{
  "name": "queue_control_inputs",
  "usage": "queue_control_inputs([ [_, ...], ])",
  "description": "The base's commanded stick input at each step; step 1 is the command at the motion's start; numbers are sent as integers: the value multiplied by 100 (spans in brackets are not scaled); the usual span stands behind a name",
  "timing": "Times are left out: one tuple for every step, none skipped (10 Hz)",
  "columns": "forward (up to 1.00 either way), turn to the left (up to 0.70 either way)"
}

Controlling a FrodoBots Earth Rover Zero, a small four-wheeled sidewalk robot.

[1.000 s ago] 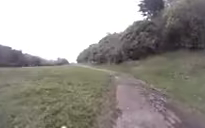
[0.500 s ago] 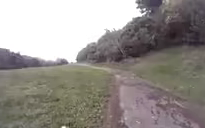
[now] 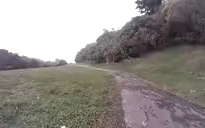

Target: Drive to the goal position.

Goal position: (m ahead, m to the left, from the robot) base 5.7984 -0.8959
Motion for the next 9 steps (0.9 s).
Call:
queue_control_inputs([
  [0,0],
  [61,0],
  [8,0],
  [0,0],
  [85,0],
  [85,0],
  [85,0],
  [85,0],
  [85,0],
])
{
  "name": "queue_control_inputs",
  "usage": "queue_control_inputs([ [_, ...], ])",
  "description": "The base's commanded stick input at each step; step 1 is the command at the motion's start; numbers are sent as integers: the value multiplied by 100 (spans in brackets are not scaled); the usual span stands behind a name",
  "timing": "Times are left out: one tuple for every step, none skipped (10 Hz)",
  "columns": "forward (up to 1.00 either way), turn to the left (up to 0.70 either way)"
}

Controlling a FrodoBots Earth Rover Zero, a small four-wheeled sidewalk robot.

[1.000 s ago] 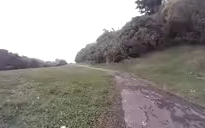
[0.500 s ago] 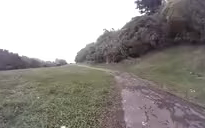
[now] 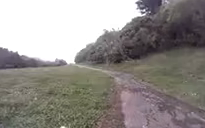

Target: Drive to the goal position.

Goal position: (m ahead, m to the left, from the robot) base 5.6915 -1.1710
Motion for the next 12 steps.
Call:
queue_control_inputs([
  [85,0],
  [85,0],
  [85,0],
  [85,0],
  [85,0],
  [85,0],
  [85,0],
  [85,0],
  [85,0],
  [85,-11],
  [85,-27],
  [85,-27],
])
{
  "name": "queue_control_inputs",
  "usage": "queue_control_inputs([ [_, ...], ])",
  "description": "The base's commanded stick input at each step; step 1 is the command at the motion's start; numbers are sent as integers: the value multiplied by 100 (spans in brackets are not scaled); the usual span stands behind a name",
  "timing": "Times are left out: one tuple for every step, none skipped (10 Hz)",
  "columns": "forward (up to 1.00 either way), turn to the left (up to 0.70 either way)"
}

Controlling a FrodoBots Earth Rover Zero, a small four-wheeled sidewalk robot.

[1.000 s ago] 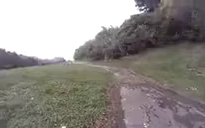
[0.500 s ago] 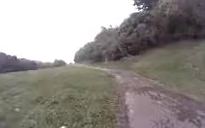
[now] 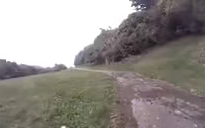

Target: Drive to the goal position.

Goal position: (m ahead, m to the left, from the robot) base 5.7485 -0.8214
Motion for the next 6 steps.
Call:
queue_control_inputs([
  [85,-27],
  [85,-27],
  [85,-27],
  [85,-27],
  [85,-27],
  [85,-27],
])
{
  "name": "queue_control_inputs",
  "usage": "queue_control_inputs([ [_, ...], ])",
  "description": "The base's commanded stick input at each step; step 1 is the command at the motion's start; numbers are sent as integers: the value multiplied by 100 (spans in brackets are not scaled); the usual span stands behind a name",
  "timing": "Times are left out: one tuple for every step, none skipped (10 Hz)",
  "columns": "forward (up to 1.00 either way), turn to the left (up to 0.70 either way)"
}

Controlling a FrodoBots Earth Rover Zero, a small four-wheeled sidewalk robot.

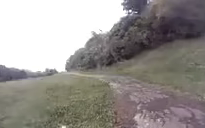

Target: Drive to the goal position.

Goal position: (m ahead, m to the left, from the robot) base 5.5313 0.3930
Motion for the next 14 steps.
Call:
queue_control_inputs([
  [85,-27],
  [85,-27],
  [85,-27],
  [85,0],
  [85,0],
  [85,0],
  [85,5],
  [85,23],
  [85,27],
  [85,27],
  [85,27],
  [85,27],
  [85,27],
  [85,27],
])
